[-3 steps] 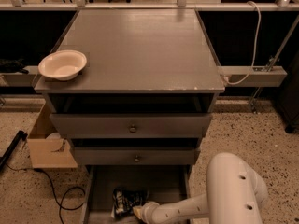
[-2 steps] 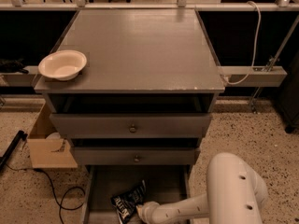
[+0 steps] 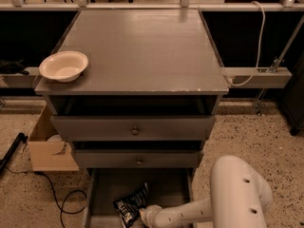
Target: Pick blue chip bag from bottom drawer and place on counter
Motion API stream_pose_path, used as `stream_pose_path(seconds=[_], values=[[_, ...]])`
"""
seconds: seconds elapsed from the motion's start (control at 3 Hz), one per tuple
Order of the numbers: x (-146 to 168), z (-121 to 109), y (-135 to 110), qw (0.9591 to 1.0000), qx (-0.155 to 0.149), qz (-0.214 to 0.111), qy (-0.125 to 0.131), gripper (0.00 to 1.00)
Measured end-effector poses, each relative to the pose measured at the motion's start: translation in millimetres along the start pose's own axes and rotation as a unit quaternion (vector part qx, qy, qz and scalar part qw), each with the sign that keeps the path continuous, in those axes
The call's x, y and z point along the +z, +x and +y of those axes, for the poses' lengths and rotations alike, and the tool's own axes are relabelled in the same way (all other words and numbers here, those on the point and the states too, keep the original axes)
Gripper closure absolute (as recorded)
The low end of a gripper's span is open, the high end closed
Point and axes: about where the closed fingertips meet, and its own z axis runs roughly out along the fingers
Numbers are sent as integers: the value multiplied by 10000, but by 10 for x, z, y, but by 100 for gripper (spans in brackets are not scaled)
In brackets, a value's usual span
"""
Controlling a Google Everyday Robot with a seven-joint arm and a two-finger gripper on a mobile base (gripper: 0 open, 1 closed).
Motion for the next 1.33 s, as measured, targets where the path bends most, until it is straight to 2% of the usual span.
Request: stream_pose_path(seconds=[0.67,1.0,1.33], values=[[-255,-233,-121,9998,35,-138,149,100],[-545,-349,-290,9995,-112,-216,204,100],[-789,-389,-406,9992,-264,-267,145,100]])
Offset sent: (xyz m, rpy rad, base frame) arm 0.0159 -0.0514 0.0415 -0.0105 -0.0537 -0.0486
